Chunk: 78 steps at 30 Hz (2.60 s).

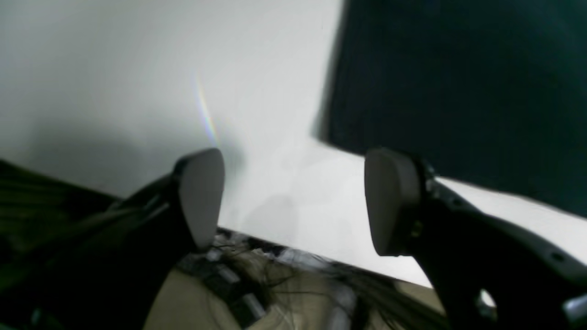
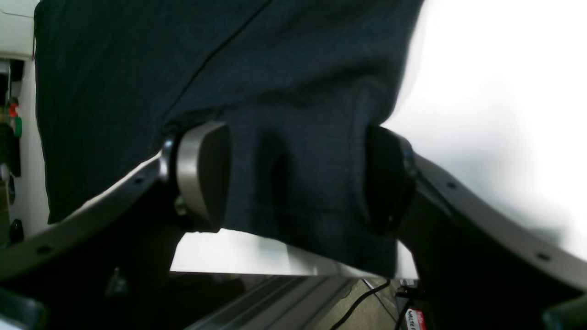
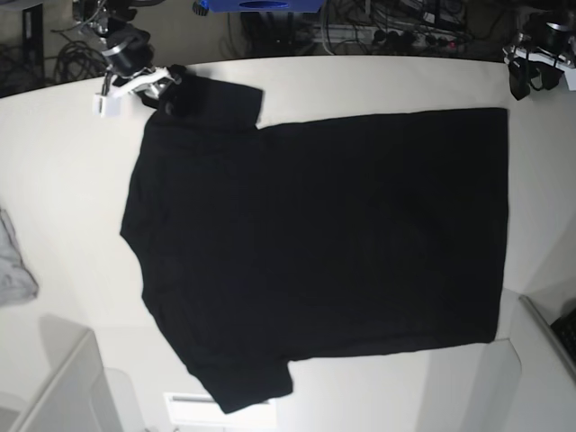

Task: Fold the T-shirt properly
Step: 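Move both grippers down to the shirt's shoulder corners, then grasp the shoulder corners with both grippers and pull toward the robot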

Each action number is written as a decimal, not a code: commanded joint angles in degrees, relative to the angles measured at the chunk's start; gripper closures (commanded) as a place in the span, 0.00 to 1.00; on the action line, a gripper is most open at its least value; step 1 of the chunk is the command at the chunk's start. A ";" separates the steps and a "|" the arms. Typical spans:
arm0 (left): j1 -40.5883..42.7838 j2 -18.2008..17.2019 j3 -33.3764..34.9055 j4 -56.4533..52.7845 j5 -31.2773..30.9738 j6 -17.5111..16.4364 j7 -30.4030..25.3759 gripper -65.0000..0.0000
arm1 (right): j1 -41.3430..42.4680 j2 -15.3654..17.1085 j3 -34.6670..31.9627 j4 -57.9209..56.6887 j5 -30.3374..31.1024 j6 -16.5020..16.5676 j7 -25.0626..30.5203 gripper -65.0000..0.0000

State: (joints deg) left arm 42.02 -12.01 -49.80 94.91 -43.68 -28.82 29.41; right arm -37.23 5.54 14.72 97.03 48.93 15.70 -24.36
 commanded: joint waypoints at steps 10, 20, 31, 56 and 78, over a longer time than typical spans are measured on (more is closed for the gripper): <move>-5.05 1.07 -0.62 -0.01 1.97 -2.70 2.90 0.31 | -0.79 0.13 -0.26 -0.37 -1.32 -0.98 -3.11 0.96; -11.12 0.98 -0.62 -4.76 2.14 -2.61 6.86 0.31 | -0.79 0.39 -0.26 -2.40 -1.23 -0.98 -3.11 1.00; -14.46 0.98 2.02 -9.60 2.14 -2.52 7.38 0.31 | -0.79 0.22 -0.26 -2.40 -1.32 -0.98 -3.11 1.00; -17.54 0.98 7.56 -13.02 2.14 2.66 7.56 1.00 | -1.05 0.39 0.09 -1.78 -1.41 -0.98 -3.11 1.00; -6.11 0.63 7.03 -0.19 2.14 2.40 7.47 1.00 | -10.02 0.39 0.18 11.05 -1.41 -0.98 -2.85 1.00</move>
State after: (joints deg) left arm 35.46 -10.63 -42.22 93.54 -40.69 -26.00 37.85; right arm -46.63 5.63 14.61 107.04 46.94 14.17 -28.12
